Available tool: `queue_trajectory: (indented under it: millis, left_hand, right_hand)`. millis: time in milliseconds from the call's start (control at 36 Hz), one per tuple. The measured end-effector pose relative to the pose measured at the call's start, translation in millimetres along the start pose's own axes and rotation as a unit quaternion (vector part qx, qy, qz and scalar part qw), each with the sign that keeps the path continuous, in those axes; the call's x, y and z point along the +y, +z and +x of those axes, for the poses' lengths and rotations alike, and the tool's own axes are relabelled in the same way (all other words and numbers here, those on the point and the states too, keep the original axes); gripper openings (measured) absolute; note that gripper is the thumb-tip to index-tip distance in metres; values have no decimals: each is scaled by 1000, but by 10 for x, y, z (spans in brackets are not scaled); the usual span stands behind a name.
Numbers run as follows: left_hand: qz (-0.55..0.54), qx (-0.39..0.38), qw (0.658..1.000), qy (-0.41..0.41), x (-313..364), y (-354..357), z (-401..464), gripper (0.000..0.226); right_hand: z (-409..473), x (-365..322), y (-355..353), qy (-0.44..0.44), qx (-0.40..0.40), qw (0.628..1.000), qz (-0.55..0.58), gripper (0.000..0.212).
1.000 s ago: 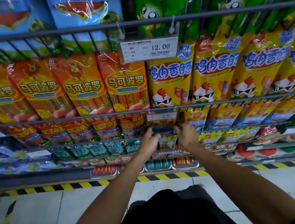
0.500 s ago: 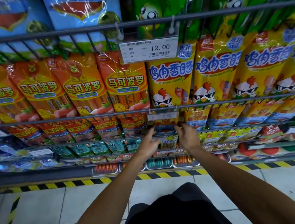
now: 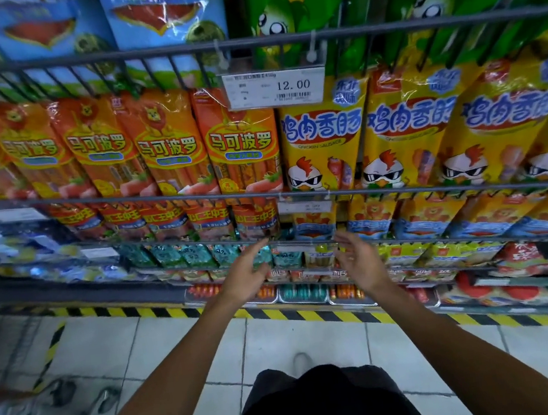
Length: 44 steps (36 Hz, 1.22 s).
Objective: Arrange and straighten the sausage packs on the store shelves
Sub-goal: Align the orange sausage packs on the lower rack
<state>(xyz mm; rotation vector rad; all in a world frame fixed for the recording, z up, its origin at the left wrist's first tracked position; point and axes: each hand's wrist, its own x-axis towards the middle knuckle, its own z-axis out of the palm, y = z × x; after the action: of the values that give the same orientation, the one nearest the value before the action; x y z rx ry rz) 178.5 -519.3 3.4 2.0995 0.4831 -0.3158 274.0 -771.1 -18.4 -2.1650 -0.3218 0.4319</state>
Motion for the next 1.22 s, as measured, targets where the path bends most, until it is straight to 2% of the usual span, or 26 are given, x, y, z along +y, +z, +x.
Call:
queue_trajectory:
  millis: [111,222,444,694,806,1028,1111,1222]
  left_hand:
    - [36,21,999,-25,-93,-91,-150,58]
    - [23,35,998,-52,-236,-143,-282,60]
    - [-26,-11,998,-55,-271,-381,-112,74]
    - [20,-96,995,-24,-324,-664,310,84]
    - [3,-119,992,-49,-301,-715,413,86]
    - [-64,-134,985,-88,-223,-743,588,71]
    - [-69,-125,985,-100,-198,-743,605,73]
    - [-81,-111,984,-113,-163,-683,557,76]
  right_hand:
    - [5,-59,14,-5,-26,1000,15,45]
    - [-17,-171,98,-17,-53,998,10,43]
    - [83,-443,423,5,-86,996,-5,46]
    - [295,-1101,790,117,-34,992,-14,59]
    - [356,-1217,946,115,-19,993,-19,43]
    - [544,-1146,1093,126,-21,990,-57,38]
    - [580,-1122,1105,122,-14,991,-52,35]
    - [646,-1061,1135,95,-1,993,-72,42]
